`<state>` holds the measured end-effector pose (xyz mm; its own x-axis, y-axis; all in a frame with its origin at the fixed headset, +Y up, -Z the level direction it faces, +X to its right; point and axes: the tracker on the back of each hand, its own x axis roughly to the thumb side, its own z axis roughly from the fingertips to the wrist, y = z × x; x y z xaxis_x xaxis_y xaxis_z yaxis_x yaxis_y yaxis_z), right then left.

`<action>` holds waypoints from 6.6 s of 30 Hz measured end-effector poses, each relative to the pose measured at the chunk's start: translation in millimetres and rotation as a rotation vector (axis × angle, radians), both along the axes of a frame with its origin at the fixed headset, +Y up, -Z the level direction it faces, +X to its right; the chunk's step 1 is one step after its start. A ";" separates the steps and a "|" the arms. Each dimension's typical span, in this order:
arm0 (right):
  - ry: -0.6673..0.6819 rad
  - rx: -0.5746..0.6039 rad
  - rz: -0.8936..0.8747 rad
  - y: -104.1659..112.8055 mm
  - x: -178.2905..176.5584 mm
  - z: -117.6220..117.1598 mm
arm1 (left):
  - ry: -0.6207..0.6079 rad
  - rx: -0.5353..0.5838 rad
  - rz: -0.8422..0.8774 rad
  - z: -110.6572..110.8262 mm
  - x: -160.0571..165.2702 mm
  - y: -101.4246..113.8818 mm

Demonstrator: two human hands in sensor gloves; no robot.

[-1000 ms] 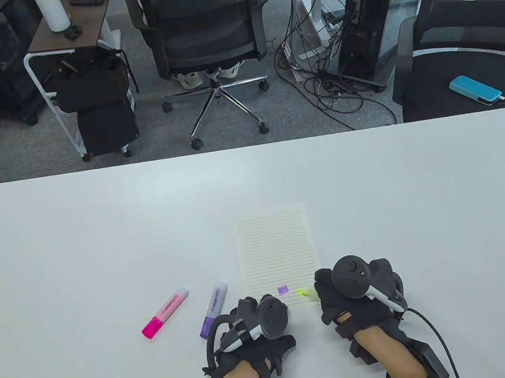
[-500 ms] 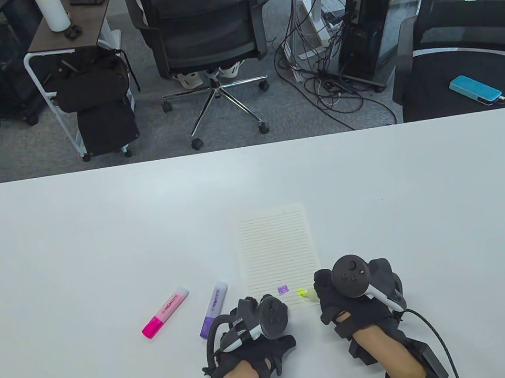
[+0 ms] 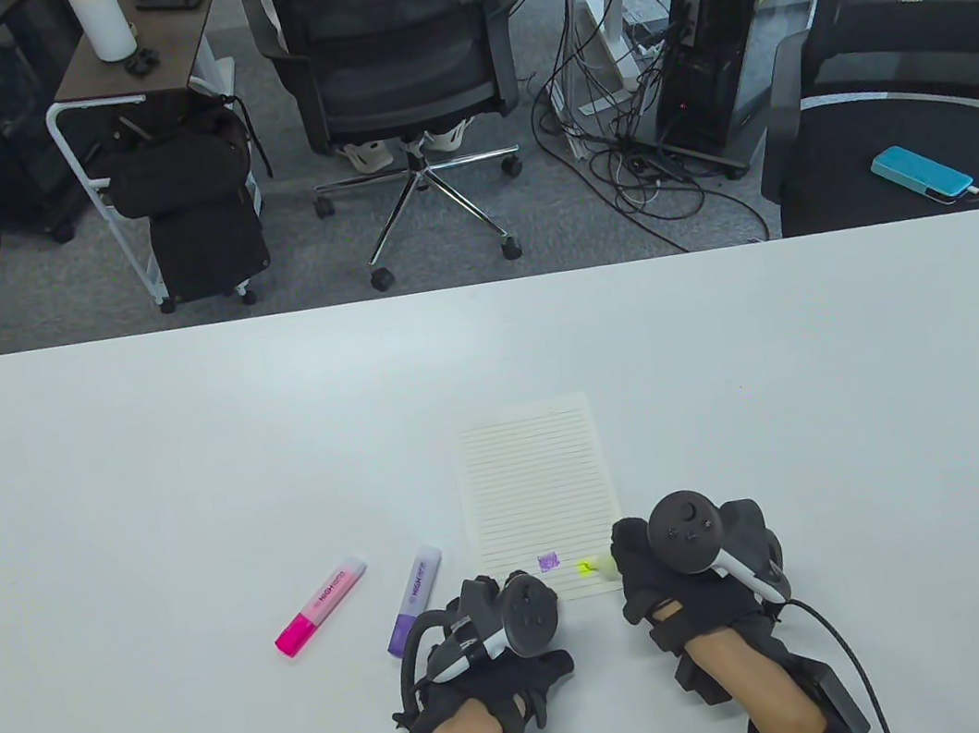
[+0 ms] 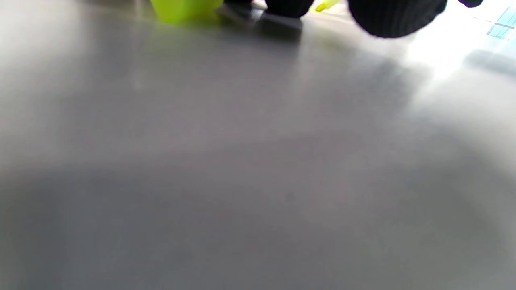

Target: Apply highlighter ink on paper

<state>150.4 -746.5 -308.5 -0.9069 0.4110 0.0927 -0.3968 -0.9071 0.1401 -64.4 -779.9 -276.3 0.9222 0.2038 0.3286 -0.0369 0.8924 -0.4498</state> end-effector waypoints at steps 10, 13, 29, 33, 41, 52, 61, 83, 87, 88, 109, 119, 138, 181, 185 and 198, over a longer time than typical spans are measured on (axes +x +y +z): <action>-0.003 -0.007 0.005 1.8 0.1 1.0 | 0.000 -0.001 0.000 -0.2 -0.1 -0.4; -0.014 -0.008 0.015 -0.4 0.2 -1.1 | 0.000 -0.001 0.000 -0.2 -0.1 -0.3; 0.023 -0.016 0.019 3.1 -6.6 3.3 | 0.000 -0.001 0.000 -0.2 -0.1 -0.3; 0.023 -0.006 0.012 -0.9 -8.8 1.3 | -0.002 -0.004 -0.001 0.0 -0.3 -0.2; 0.028 0.020 -0.009 -0.2 -8.5 2.5 | -0.005 -0.004 -0.003 0.0 -0.3 -0.5; 0.035 0.118 -0.190 12.1 -0.6 9.8 | -0.027 0.017 -0.002 -0.8 -2.2 -0.1; 0.044 0.243 -0.394 18.1 10.6 14.1 | 0.022 0.158 0.177 -2.2 -22.4 25.6; 0.086 0.205 -0.437 17.5 8.7 14.6 | 0.202 0.091 -0.185 -2.3 -32.7 17.4; 0.138 0.179 -0.444 15.7 5.1 12.7 | 0.185 0.118 -0.184 -4.0 -28.8 17.0; 0.164 0.172 -0.448 15.6 3.9 12.0 | 0.182 0.118 -0.161 -4.1 -30.5 19.3; 0.538 0.168 -0.393 18.1 -18.4 13.6 | 0.118 0.157 0.486 -13.0 -65.3 40.1; 0.627 0.111 -0.521 15.2 -33.3 20.4 | 0.064 0.021 0.846 -14.8 -58.2 30.4; 0.632 0.118 -0.608 17.1 -34.4 21.7 | 0.078 0.161 0.996 -7.2 -47.5 32.6; -0.376 -0.151 0.164 -14.2 81.6 -19.0 | 0.100 0.375 0.959 1.3 -54.1 47.1; -0.360 -0.073 0.107 -6.2 79.4 -14.7 | 0.102 0.373 0.962 1.1 -54.4 47.3; 0.111 0.166 -0.544 12.7 46.9 -2.1 | 0.100 0.358 0.967 -0.8 -54.7 47.2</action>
<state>197.2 -733.8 -310.6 -0.5504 0.7873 0.2779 -0.8033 -0.5900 0.0807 -119.1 -732.7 -277.1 0.4433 0.7773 0.4465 -0.8313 0.5428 -0.1195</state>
